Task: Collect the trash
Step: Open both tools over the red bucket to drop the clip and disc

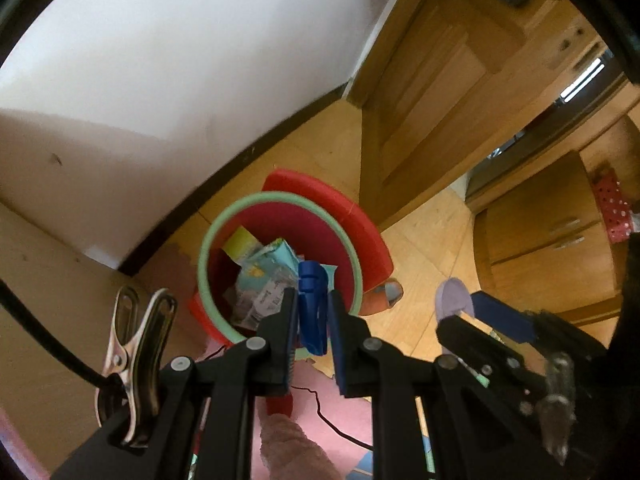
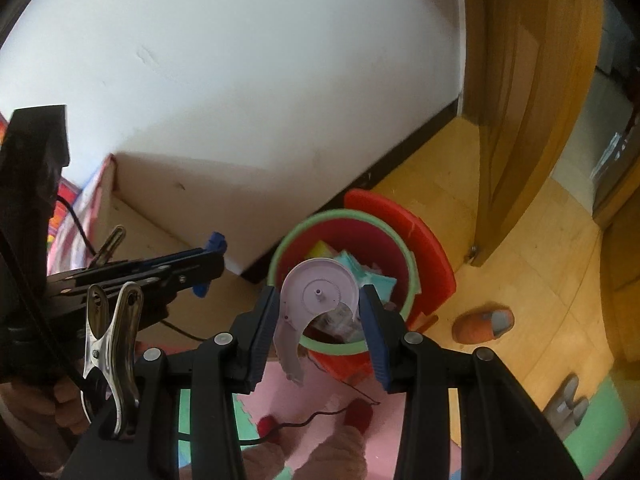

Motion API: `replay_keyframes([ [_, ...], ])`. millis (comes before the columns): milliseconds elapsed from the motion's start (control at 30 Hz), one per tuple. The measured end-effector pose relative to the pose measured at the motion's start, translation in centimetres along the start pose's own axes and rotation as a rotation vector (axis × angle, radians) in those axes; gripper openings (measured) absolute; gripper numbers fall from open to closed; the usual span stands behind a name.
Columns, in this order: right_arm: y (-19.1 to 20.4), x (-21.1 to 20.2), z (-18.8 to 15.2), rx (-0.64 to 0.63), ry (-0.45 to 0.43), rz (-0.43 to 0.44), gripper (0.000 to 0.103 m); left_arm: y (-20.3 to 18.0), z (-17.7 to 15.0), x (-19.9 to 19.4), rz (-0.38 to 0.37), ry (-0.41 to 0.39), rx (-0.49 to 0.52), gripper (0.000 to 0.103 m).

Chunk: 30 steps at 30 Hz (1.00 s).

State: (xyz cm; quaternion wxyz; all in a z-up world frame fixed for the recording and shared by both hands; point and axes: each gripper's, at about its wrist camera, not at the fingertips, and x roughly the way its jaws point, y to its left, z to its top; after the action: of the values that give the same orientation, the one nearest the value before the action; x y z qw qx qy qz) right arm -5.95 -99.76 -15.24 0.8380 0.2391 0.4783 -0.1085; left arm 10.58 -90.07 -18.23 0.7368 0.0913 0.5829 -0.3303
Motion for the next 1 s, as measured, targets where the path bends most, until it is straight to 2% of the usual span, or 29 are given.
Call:
replay_keyframes([
  [167,-2.1,3.3,-0.3,0.006,0.045,0.006,0.042,0.9,0.4,5.7,0.029,0.044,-0.025,0.015],
  [367,-3.0,6.5,-0.8,0.005,0.089,0.007,0.042,2.0,0.6,9.8,0.047,0.082,-0.06,0.015],
  [433,-3.2,7.5,-1.0,0.002,0.106,0.01,0.042,2.6,0.5,10.2,0.051,0.09,-0.076,0.016],
  [567,-3.3,9.0,-1.3,0.005,0.128,0.024,0.042,3.2,0.3,10.2,0.06,0.091,-0.091,0.033],
  [600,-3.3,9.4,-1.2,0.005,0.132,0.029,0.042,3.2,0.3,10.2,0.064,0.089,-0.093,0.035],
  [1000,-2.7,12.3,-0.5,-0.023,0.17,0.079,0.043,5.0,0.9,10.1,0.108,0.101,-0.142,0.035],
])
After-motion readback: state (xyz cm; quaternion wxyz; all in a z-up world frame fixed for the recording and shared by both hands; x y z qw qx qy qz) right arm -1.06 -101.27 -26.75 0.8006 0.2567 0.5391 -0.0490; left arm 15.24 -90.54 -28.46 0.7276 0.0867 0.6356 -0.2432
